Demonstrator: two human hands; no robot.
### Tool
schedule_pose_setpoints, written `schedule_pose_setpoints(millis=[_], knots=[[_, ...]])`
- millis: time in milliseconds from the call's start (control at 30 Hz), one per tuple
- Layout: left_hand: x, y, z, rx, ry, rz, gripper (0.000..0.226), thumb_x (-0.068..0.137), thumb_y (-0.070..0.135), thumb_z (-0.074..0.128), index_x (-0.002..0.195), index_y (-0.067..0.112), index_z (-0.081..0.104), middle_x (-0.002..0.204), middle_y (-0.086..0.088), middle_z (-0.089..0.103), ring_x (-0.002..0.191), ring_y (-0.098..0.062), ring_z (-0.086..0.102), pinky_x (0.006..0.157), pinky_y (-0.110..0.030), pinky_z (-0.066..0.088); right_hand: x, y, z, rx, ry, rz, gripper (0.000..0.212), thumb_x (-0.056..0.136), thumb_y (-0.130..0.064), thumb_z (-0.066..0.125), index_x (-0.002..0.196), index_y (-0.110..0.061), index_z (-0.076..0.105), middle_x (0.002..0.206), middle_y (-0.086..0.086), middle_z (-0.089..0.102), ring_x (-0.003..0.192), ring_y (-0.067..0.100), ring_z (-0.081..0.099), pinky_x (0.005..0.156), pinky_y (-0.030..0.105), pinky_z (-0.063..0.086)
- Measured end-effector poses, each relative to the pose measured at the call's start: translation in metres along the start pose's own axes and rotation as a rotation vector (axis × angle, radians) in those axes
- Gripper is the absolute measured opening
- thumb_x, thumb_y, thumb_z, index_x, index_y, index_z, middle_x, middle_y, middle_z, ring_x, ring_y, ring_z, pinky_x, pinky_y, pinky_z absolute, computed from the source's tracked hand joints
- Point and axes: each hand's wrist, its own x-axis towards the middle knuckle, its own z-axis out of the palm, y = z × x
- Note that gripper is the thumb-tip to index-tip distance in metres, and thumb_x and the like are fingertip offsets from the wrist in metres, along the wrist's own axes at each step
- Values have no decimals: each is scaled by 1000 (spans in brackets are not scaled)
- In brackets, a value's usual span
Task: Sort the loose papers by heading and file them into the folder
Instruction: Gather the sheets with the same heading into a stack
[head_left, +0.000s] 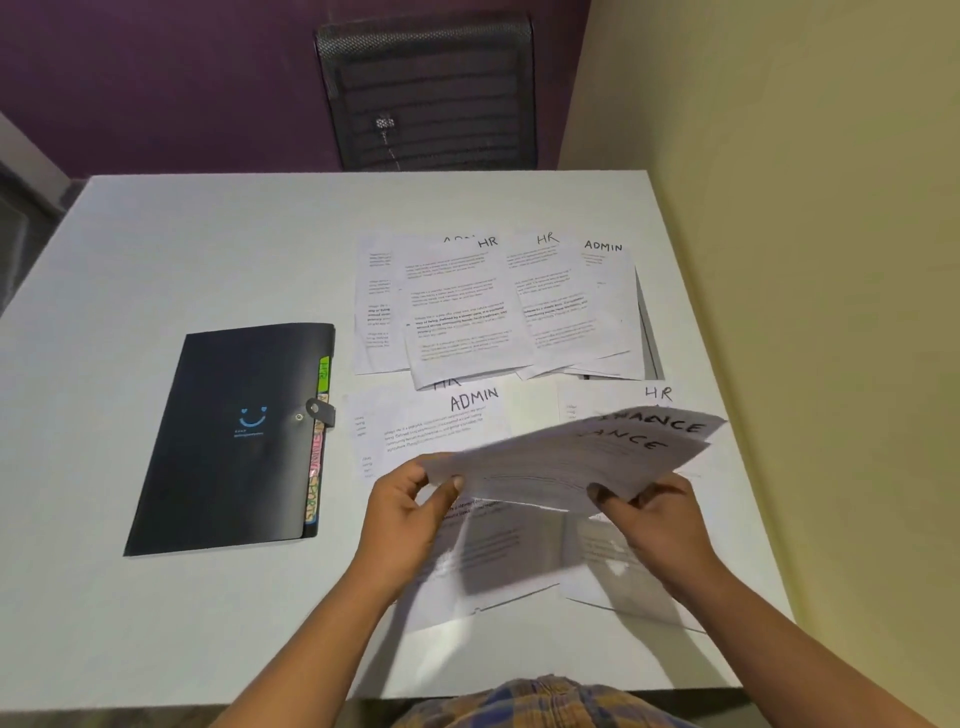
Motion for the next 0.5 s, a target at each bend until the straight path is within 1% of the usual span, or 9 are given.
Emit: schedule_pose_setpoints(millis=[67,100,167,200,233,300,333,433,500], knots=[[4,-9,2,18,-12,-17,11,87,5,69,87,15,74,81,16,76,80,3,70,71,-10,48,1,3,2,-29,-48,8,33,81,0,76,69,-25,57,45,-24,57,46,-8,56,51,7,40],[6,-13,3,35,-7,-35,10,87,8,70,95,12,75,87,13,77,86,1,70,74,-11,49,1,5,3,-54,-69,9,31,81,-1,76,71,-25,59,46,-25,58,47,-8,57,51,7,41],[10,-24,5,77,8,-54,17,89,11,69,104,9,74,94,12,75,88,3,69,75,-10,49,2,12,5,-80,-84,10,19,82,-6,77,89,-21,68,67,-18,71,64,-1,67,61,13,50],[11,-27,7,96,8,-46,18,89,12,69,107,9,73,96,13,74,88,5,68,74,-7,48,3,14,6,-85,-71,20,20,83,-9,76,96,-21,67,76,-9,74,72,10,68,65,17,52],[13,-31,8,131,12,-45,20,89,13,69,109,10,72,97,16,73,87,8,67,72,-4,46,3,14,6,-90,-50,33,19,85,-11,75,98,-22,65,77,0,73,73,16,66,65,19,50],[16,-41,7,242,11,-28,25,88,16,71,112,12,70,99,20,69,85,12,65,71,0,42,5,14,5,-81,-2,46,12,87,-13,73,90,-21,64,76,2,70,73,16,65,61,19,47],[18,-50,6,330,15,-26,32,86,19,73,117,14,67,106,18,68,92,10,64,76,-1,42,6,14,3,-70,16,40,11,87,-12,73,86,-20,65,77,0,70,75,16,65,61,20,46],[18,-82,-4,736,-1,-89,65,78,34,77,135,18,51,140,0,52,128,-18,49,99,-29,45,8,19,-5,-31,59,52,9,86,-7,73,90,-13,67,86,1,72,81,16,67,68,25,48],[12,-96,-11,966,-98,-173,78,77,42,75,143,21,39,156,-8,30,143,-25,30,105,-38,41,6,22,-13,14,90,71,9,86,-4,72,88,-12,69,87,-1,73,83,17,68,72,28,50]])
